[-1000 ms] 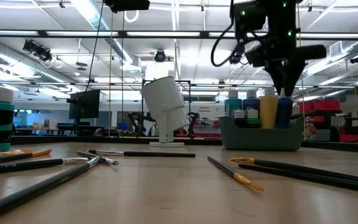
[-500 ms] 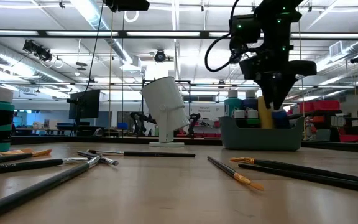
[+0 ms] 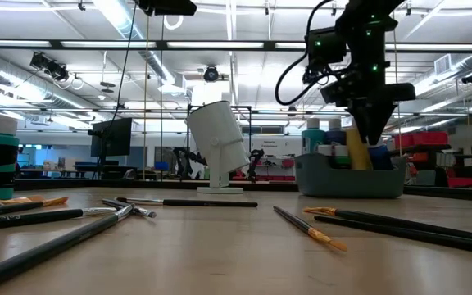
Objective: Pick & Place Paint Supplies
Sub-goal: Put the small purple paint bottle into the blue bin
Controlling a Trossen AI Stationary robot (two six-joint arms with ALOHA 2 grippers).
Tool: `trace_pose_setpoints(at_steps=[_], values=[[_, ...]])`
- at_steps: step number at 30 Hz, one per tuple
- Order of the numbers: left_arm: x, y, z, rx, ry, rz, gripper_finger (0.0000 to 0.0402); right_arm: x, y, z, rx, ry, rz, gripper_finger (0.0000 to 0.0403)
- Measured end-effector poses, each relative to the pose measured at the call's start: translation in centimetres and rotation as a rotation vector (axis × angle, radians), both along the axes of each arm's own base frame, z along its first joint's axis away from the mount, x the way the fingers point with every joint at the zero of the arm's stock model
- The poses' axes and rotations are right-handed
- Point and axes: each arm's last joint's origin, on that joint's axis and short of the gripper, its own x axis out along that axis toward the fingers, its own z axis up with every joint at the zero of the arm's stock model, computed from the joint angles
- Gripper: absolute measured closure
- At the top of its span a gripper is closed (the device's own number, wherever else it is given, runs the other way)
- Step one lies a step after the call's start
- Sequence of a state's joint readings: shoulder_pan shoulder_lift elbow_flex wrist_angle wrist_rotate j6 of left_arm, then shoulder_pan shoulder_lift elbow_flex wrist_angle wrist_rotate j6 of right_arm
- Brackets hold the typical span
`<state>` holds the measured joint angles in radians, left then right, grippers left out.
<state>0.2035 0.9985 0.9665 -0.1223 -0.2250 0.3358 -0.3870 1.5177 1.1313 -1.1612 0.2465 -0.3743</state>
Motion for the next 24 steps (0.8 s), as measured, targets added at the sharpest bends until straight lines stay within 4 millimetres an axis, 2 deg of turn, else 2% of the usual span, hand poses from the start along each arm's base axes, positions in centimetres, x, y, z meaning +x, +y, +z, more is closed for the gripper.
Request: trace_pose_setpoints(at_steps=[5, 9, 16, 24], values=[[0.0, 0.0, 0.0, 0.001, 0.001, 0.000, 0.0260, -0.6, -1.0, 0.0, -0.057, 0.004, -0.139, 0.0277], [0.0, 0.0, 0.0, 0.001, 0.001, 0.001, 0.0260, -0.8, -1.3, 0.0, -0.097, 0.032, -0.153, 0.0281], [-0.1, 0.1, 0.0, 0.007, 0.003, 0.039, 0.0260, -0.9, 0.2, 0.4, -0.221, 0.132, -0.094, 0.0282], [-0.1, 0.1, 0.0, 0.002, 0.000, 0.052, 0.0260, -1.1, 0.9, 0.8, -0.339, 0.131, -0.174, 0.0283]])
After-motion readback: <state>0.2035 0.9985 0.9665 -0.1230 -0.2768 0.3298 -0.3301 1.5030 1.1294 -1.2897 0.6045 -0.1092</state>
